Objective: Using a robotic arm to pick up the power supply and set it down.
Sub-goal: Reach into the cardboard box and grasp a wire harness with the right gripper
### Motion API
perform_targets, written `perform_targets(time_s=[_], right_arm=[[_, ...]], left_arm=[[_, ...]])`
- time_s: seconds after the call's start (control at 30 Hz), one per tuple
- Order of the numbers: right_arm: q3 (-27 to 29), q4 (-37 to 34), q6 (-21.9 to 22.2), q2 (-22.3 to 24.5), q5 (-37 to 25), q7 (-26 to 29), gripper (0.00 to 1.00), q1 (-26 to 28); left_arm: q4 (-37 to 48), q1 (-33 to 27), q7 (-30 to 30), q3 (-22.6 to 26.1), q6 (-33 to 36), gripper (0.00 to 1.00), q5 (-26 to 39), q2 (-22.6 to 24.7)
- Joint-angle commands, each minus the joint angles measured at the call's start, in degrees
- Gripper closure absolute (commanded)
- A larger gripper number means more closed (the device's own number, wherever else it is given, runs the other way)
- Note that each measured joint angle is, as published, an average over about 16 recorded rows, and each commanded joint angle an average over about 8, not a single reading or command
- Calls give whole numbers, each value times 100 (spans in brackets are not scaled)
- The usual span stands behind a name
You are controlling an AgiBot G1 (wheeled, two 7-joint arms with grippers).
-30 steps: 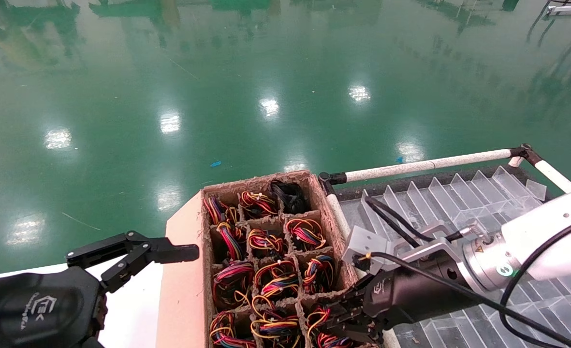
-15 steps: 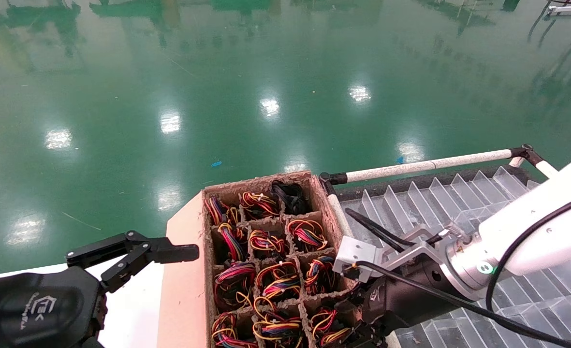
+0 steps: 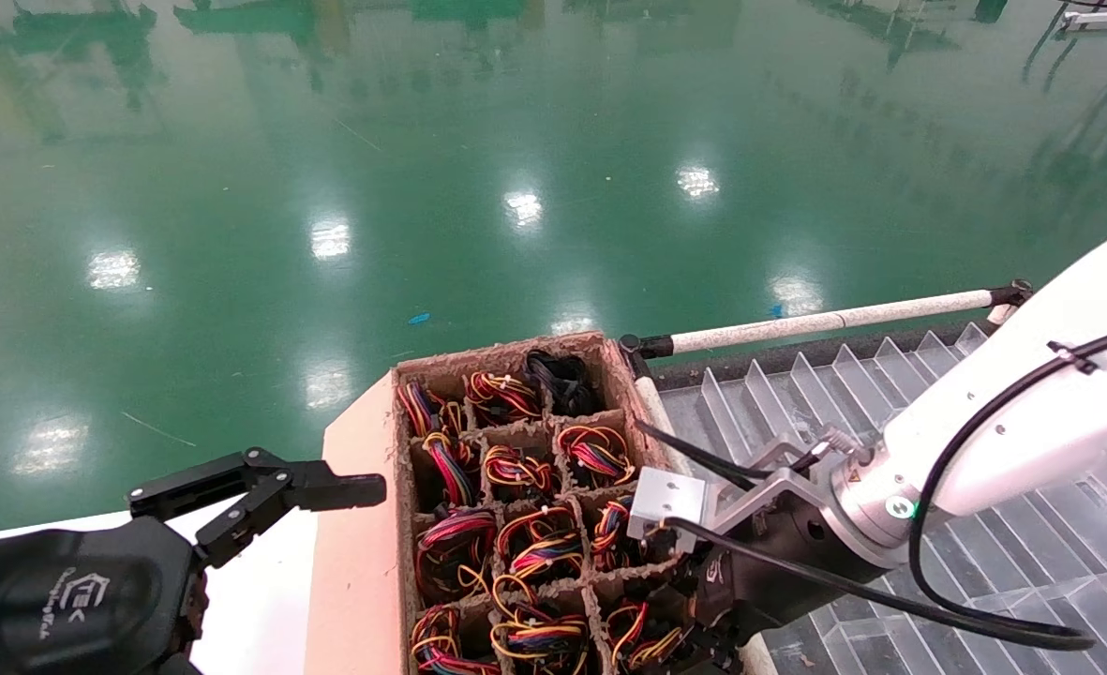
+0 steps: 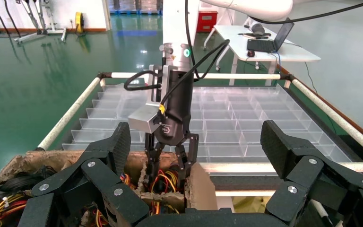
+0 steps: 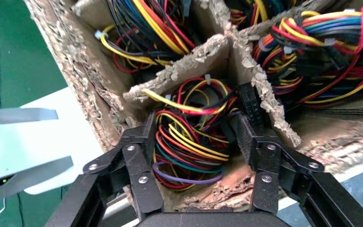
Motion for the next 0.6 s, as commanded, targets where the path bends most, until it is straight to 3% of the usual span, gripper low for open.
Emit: perform_targets(time_s=[0.03, 0.6], right_arm=[[-52, -73, 2, -49, -10, -37, 100, 30], [-225, -233, 61, -134, 64, -323, 100, 181]], left_arm=[[0, 0, 0, 0, 0, 0, 0, 0], [0, -1, 2, 4, -2, 0, -3, -2]])
